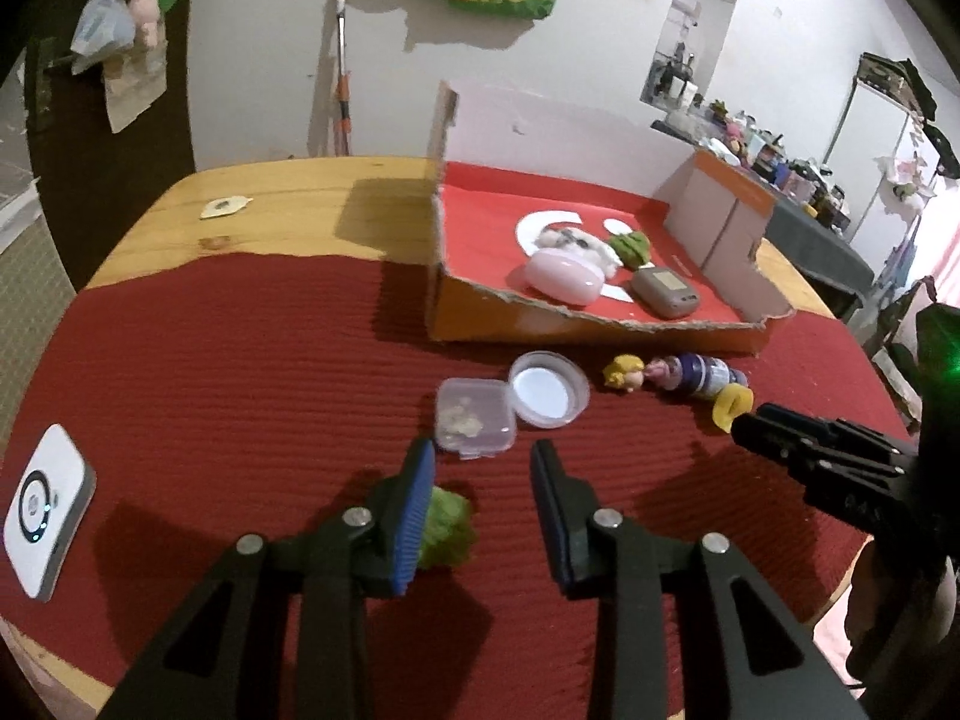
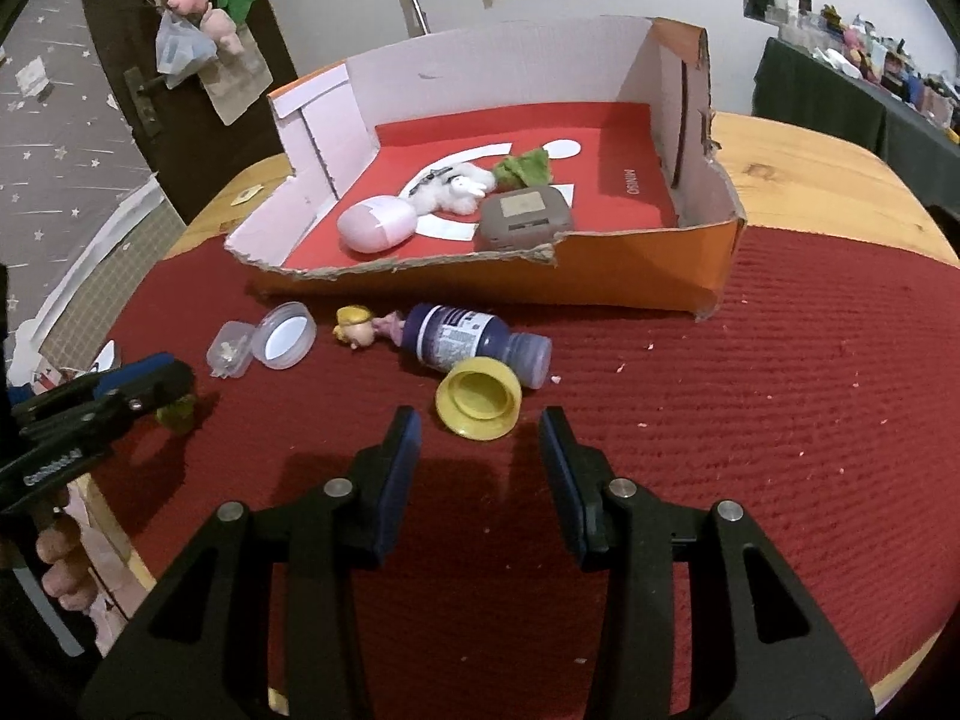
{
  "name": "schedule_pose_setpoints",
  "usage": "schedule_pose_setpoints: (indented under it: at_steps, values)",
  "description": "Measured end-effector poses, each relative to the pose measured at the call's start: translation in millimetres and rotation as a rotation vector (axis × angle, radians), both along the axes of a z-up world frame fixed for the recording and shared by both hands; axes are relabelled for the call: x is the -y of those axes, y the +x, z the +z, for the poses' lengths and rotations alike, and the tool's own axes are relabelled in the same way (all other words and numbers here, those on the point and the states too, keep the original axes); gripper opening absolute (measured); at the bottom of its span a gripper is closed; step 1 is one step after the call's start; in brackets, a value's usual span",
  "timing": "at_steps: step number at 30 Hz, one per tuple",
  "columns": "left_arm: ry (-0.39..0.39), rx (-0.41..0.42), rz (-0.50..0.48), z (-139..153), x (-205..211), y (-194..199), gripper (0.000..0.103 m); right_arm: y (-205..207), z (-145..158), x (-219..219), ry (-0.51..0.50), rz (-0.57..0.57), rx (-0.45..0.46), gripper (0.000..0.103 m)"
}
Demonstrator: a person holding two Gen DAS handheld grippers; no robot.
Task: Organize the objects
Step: 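Grasp the green leafy plush with the left tool while the right tool grasps the clear plastic container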
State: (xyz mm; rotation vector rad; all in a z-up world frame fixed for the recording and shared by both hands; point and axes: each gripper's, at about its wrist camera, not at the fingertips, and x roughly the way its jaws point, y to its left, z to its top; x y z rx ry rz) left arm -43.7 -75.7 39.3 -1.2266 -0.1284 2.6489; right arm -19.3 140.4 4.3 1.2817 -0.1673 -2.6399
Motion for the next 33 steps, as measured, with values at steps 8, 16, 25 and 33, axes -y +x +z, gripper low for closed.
schedule_pose_setpoints:
  at_steps: [8, 16, 25, 33]
  values:
    - [-0.015, 0.031, 0.025, -12.6, 8.5, 1.6, 0.041, -12.1, -8.5, 4.9, -0.002, 0.010, 0.016, 0.040]
    - [0.027, 0.074, 0.072, -24.9, 31.4, 18.0, 0.043, -4.5, 0.4, 16.2, 0.006, 0.028, -0.009, 0.045]
    - [0.009, 0.057, 0.076, -25.4, 26.0, 26.5, 0.046, -9.1, 8.9, 73.5, -0.046, 0.194, -0.019, 0.045]
    - [0.030, 0.057, 0.079, -26.2, 35.4, 29.6, 0.034, -24.3, -5.4, 117.0, -0.099, 0.324, 0.032, 0.045]
